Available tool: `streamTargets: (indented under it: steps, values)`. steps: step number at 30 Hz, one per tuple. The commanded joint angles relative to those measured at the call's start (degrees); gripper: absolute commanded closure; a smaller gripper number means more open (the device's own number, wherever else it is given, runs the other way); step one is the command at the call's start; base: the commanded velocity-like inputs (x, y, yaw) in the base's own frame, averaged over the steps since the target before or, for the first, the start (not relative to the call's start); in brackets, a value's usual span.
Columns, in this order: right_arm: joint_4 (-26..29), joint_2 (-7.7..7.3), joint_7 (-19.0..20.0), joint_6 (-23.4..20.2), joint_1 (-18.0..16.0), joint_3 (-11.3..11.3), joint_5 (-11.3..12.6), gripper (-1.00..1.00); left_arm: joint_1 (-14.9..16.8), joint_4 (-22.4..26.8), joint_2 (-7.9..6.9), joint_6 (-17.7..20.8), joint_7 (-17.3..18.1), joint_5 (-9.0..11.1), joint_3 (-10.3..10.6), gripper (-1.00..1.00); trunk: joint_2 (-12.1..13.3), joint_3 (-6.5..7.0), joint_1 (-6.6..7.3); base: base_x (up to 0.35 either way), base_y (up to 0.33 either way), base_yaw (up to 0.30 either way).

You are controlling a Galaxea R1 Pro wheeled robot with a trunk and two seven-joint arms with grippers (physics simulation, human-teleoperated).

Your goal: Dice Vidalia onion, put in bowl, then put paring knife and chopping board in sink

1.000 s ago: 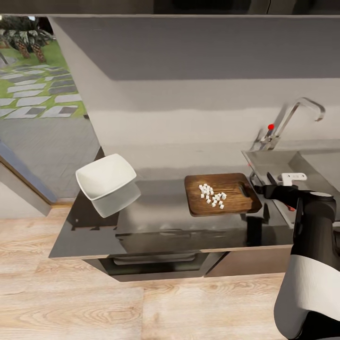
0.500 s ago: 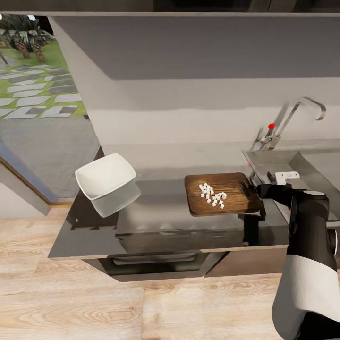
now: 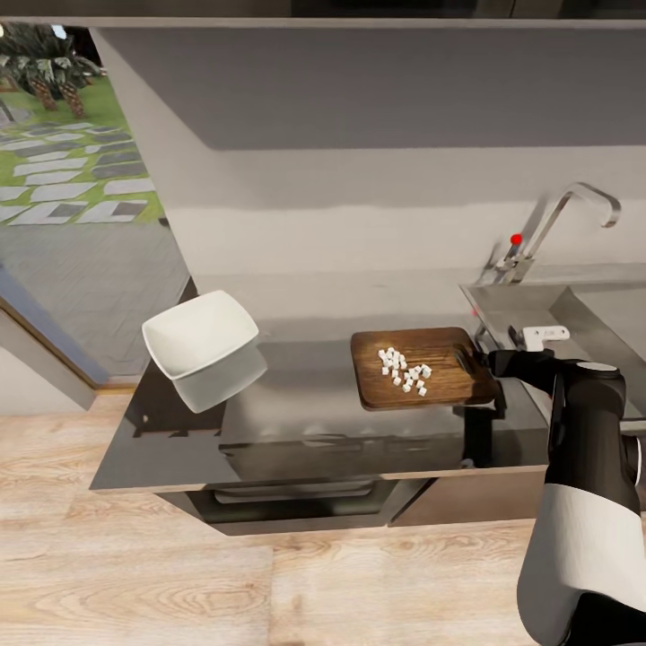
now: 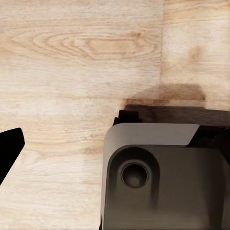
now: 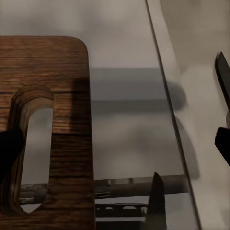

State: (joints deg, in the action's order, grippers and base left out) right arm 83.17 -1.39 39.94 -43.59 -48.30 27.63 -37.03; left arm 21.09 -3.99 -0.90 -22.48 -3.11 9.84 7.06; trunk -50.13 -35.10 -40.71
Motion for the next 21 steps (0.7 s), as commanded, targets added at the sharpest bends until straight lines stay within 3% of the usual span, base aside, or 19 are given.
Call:
streamTargets:
  steps: [1, 21]
  values:
    - [0.1, 0.01, 0.6, -0.1, -0.1, 0.1, -0.6, -1.0, 0.1, -0.2, 0.03, -0.4, -0.1, 0.4, 0.5, -1.0, -0.5, -0.23, -0.23, 0.0, 0.0, 0.0]
    - [0.0, 0.07, 0.6, -0.1, -0.1, 0.0, -0.6, -1.0, 0.1, -0.2, 0.03, -0.4, -0.1, 0.4, 0.5, -1.0, -8.5, -3.83, -4.62, 0.0, 0.0, 0.0]
